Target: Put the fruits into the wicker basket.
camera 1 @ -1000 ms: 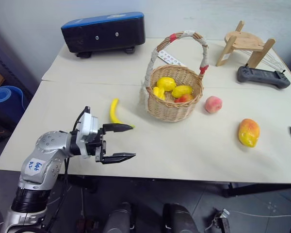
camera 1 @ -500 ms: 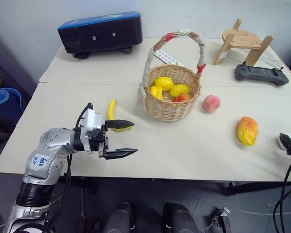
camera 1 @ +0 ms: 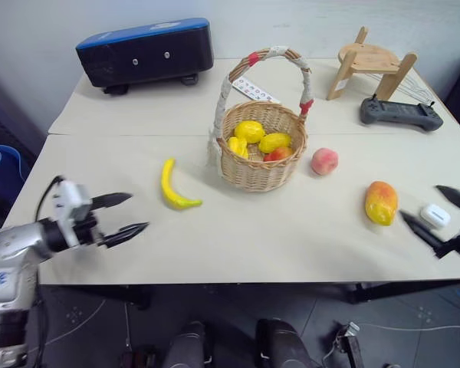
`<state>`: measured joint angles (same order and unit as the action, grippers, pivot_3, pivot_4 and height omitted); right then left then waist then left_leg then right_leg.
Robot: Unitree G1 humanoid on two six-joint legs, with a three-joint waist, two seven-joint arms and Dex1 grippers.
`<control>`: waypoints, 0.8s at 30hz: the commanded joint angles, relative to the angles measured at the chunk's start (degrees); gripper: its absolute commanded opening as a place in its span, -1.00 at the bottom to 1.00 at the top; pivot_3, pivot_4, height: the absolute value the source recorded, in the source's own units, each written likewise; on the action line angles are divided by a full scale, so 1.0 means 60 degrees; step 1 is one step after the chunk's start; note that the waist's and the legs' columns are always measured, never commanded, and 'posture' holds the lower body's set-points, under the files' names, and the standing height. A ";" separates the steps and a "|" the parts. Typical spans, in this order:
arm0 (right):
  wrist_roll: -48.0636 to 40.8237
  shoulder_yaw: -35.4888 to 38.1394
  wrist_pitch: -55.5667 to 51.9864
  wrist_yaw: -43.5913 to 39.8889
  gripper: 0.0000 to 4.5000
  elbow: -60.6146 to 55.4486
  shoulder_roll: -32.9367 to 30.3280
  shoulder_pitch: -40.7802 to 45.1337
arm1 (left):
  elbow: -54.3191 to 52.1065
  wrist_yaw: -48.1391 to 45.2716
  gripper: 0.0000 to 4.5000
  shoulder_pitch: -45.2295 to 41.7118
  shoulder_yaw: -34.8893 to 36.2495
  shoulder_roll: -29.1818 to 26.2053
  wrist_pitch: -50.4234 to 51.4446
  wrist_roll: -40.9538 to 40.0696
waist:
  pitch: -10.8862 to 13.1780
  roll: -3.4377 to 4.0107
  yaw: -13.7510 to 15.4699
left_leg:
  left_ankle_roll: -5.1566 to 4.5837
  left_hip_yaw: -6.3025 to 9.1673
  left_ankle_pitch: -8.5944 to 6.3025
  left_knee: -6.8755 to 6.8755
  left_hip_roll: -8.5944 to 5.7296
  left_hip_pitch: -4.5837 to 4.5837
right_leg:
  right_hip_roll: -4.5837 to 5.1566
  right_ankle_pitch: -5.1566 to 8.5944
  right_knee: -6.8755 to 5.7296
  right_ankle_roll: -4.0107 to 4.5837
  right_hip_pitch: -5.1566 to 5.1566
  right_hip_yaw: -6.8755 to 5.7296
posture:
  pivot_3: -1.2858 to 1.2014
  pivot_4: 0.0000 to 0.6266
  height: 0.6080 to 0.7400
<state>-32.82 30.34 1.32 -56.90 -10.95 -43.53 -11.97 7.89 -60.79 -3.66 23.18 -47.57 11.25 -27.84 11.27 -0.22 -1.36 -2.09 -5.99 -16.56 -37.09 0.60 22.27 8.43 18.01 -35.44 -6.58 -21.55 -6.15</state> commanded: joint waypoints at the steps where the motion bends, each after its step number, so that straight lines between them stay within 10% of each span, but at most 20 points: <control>1: -0.0231 -0.0785 0.0414 -0.0416 0.99 -0.1613 0.0514 -0.0337 | 0.0735 0.0463 1.00 0.0535 0.1230 -0.0353 0.0082 0.0007 | 0.0001 -0.0002 0.0003 | 0.0002 0.0002 -0.0006 -0.0001 0.0003 0.0000 | 0.0001 0.0000 0.0003 0.0000 0.0000 -0.0002 | 0.03 -0.52 1.00; 10: 0.0940 -0.2991 0.1617 -0.0381 0.99 -0.2155 0.1602 0.0249 | -0.0782 0.1492 1.00 0.1198 0.1970 -0.1481 0.5160 -0.1356 | -0.0009 -0.0054 0.0263 | 0.0056 -0.0006 -0.0056 -0.0018 -0.0001 0.0003 | 0.0020 -0.0001 0.0049 0.0004 -0.0006 0.0007 | 0.03 -0.52 1.00; 24: 0.1207 -0.3661 0.1277 0.0236 0.99 -0.2154 0.1634 0.1353 | -0.0202 0.5879 1.00 -0.6710 -0.2514 0.1177 1.1219 -0.0907 | -0.0008 -0.0080 0.0328 | 0.0038 -0.0046 0.0005 -0.0031 0.0033 -0.0004 | -0.0140 -0.0019 -0.0039 0.0030 -0.0029 -0.0003 | 0.03 -0.52 1.00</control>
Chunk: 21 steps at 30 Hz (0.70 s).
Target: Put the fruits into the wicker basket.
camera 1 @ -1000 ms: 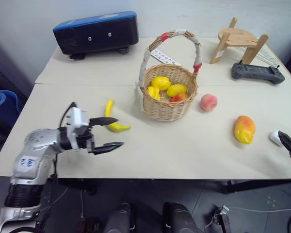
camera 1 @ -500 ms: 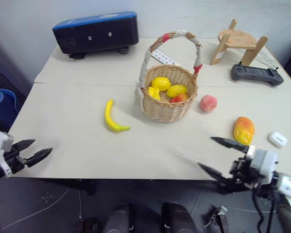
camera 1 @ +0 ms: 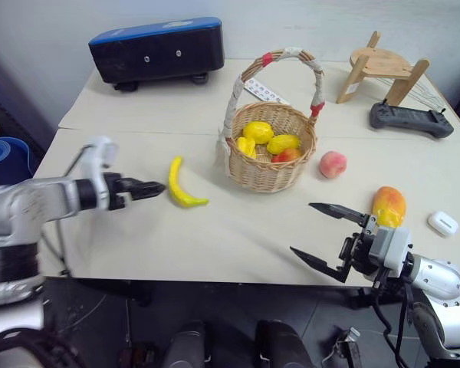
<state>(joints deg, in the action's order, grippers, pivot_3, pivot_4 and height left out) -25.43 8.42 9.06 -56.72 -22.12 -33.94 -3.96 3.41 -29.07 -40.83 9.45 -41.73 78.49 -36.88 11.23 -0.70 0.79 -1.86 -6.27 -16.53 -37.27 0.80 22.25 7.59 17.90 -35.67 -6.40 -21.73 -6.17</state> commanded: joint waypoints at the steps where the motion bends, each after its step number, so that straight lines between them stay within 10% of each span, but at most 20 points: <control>1: 0.0002 -0.0049 -0.0030 0.0272 0.99 -0.0337 0.0053 0.0028 | 0.0822 0.0702 1.00 -0.0720 -0.0355 0.0397 -0.0067 0.0762 | 0.0002 -0.0002 -0.0065 | 0.0001 -0.0005 0.0001 0.0001 0.0003 -0.0005 | -0.0003 0.0000 -0.0005 0.0000 -0.0001 0.0004 | 0.03 -0.52 1.00; 8: 0.0126 -0.0161 -0.0099 0.0869 0.99 -0.0641 0.0245 -0.0132 | 0.1835 0.0636 1.00 -0.1318 -0.1732 0.0917 -0.0469 0.1738 | 0.0002 -0.0005 -0.0110 | 0.0005 -0.0011 0.0005 -0.0007 0.0010 -0.0004 | -0.0003 0.0001 -0.0001 0.0002 -0.0006 0.0012 | 0.03 -0.52 1.00; 21: 0.0083 -0.0017 -0.0290 0.1282 1.00 -0.0653 0.0165 -0.0120 | 0.2738 -0.0403 -0.66 -0.1600 -0.2045 0.0408 -0.1790 0.2516 | 0.0001 -0.0008 -0.0114 | 0.0006 -0.0011 0.0005 -0.0023 0.0016 -0.0001 | 0.0001 0.0006 -0.0002 0.0011 -0.0002 0.0034 | 0.03 -0.52 1.00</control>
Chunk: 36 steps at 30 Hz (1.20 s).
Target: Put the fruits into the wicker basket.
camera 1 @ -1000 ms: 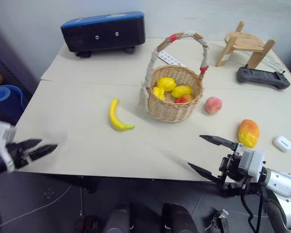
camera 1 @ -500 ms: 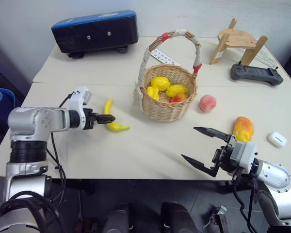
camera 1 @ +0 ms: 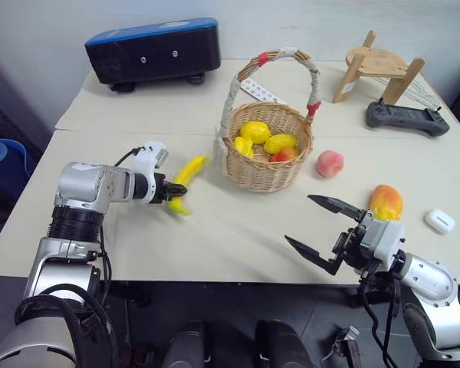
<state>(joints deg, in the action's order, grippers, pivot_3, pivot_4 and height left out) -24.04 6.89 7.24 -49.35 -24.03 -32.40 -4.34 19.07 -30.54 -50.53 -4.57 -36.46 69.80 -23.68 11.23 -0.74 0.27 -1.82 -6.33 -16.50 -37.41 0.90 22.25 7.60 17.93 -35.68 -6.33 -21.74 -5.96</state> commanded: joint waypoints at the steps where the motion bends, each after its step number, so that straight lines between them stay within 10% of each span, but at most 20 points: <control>1: -0.0150 0.0261 0.0000 0.0079 1.00 -0.0353 -0.0094 -0.0097 | 0.0139 -0.0385 -0.66 0.0094 0.0339 -0.0667 -0.0678 0.0356 | 0.0000 0.0000 -0.0045 | 0.0000 -0.0001 0.0000 0.0001 0.0000 0.0000 | 0.0000 0.0000 0.0000 0.0000 -0.0001 0.0000 | 0.03 -0.52 1.00; 10: -0.0300 0.1171 -0.0198 0.0568 1.00 -0.0739 -0.0094 -0.1008 | -0.2711 -0.6899 -0.66 0.1930 0.1320 -0.2231 -0.5784 -0.1315 | 0.0000 0.0000 0.0038 | 0.0005 -0.0006 -0.0004 0.0002 0.0000 0.0037 | 0.0024 0.0004 0.0011 0.0007 -0.0040 0.0001 | 0.03 -0.52 1.00; 20: -0.0334 0.1728 -0.0433 0.1355 1.00 -0.1148 0.0164 -0.1444 | -0.1985 -0.1886 -0.66 -0.1549 -0.1081 0.2607 -0.7081 0.1913 | 0.0002 -0.0003 0.0439 | -0.0042 0.0034 -0.0016 -0.0075 -0.0024 0.0036 | 0.0018 -0.0015 0.0030 -0.0015 0.0027 0.0013 | 0.03 -0.52 1.00; 32: -0.0333 0.1906 -0.0647 0.2111 1.00 -0.1974 0.0503 -0.2095 | 0.2074 -0.0073 -0.66 -0.3427 -0.1889 0.4275 -0.8060 0.4207 | 0.0003 -0.0004 0.0201 | -0.0062 -0.0018 -0.0016 -0.0065 -0.0004 0.0029 | 0.0001 -0.0012 0.0023 -0.0019 0.0005 -0.0023 | 0.03 -0.52 1.00; 36: -0.0357 0.1975 -0.0683 0.2249 1.00 -0.2173 0.0544 -0.2353 | 0.2704 -0.0140 0.03 -0.3590 -0.1579 0.4514 -0.8552 0.4121 | 0.0004 -0.0006 0.0216 | -0.0068 -0.0018 -0.0021 -0.0066 -0.0005 0.0030 | 0.0012 -0.0012 0.0025 -0.0019 0.0004 -0.0023 | 0.03 -0.52 1.00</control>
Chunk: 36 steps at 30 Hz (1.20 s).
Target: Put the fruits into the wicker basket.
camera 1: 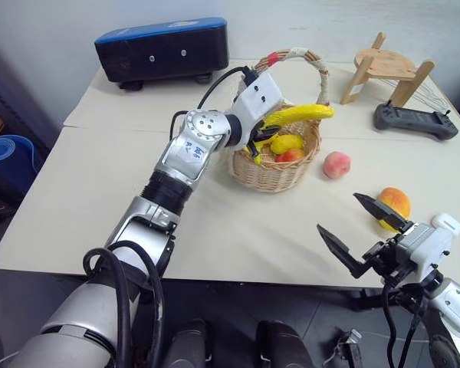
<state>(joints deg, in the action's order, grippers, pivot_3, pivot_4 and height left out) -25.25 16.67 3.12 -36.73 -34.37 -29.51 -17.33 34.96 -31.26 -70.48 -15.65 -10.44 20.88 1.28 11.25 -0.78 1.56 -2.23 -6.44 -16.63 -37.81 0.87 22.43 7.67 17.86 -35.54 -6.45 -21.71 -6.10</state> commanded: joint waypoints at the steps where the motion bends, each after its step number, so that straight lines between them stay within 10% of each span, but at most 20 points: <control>1: -0.0154 0.0351 0.0008 0.0163 1.00 -0.0475 0.0069 -0.0237 | 0.0047 -0.0097 0.17 -0.0271 0.0369 0.0235 -0.0442 -0.0133 | 0.0001 -0.0001 0.0006 | 0.0000 0.0002 -0.0001 0.0000 0.0000 0.0002 | -0.0001 0.0000 -0.0001 0.0000 -0.0001 -0.0001 | 0.03 -0.52 1.00; 6: -0.0185 0.0467 0.0039 0.0212 1.00 -0.0262 0.0066 -0.0276 | -0.0447 -0.1098 0.85 -0.0184 0.0917 0.0213 -0.0510 -0.0797 | 0.0001 -0.0002 -0.0010 | -0.0003 0.0003 -0.0002 -0.0001 0.0000 0.0022 | -0.0003 -0.0001 -0.0002 -0.0001 -0.0013 -0.0007 | 0.03 -0.52 1.00; 12: -0.0390 0.0864 0.0124 0.0233 1.00 0.0116 0.0234 -0.0323 | -0.2235 -0.3384 0.85 0.0732 0.1721 -0.0305 -0.0849 -0.2484 | 0.0000 0.0000 -0.0052 | 0.0001 -0.0002 -0.0003 -0.0003 0.0006 0.0018 | -0.0010 0.0000 -0.0010 0.0000 -0.0019 -0.0002 | 0.03 -0.52 1.00; 26: -0.0222 0.2768 0.1471 -0.0205 1.00 0.1929 0.1022 -0.2529 | -0.4010 -0.7688 1.00 0.6367 0.4430 -0.5129 -0.1546 -0.4794 | -0.0006 0.0020 -0.0148 | 0.0017 -0.0003 -0.0045 0.0003 0.0015 -0.0026 | 0.0010 0.0006 0.0003 0.0011 0.0008 0.0033 | 0.03 -0.52 1.00; 36: -0.0604 0.0957 -0.4338 0.2279 1.00 0.2534 -0.1120 0.2985 | -0.5303 -0.6696 1.00 0.7067 0.4424 -0.4570 -0.0870 -0.5318 | -0.0002 0.0035 -0.0302 | 0.0030 0.0020 -0.0045 -0.0013 -0.0010 -0.0023 | 0.0129 0.0007 -0.0014 0.0015 0.0007 0.0041 | 0.03 -0.52 1.00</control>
<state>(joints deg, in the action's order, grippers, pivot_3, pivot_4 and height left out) -29.04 24.56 -17.11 -25.51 -20.29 -35.08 -2.03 4.77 -72.16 -27.83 10.08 -37.49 15.36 -29.14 11.24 -0.57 -0.25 -2.06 -6.24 -16.87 -37.86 0.84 22.31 8.41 17.97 -35.67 -6.24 -21.70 -5.95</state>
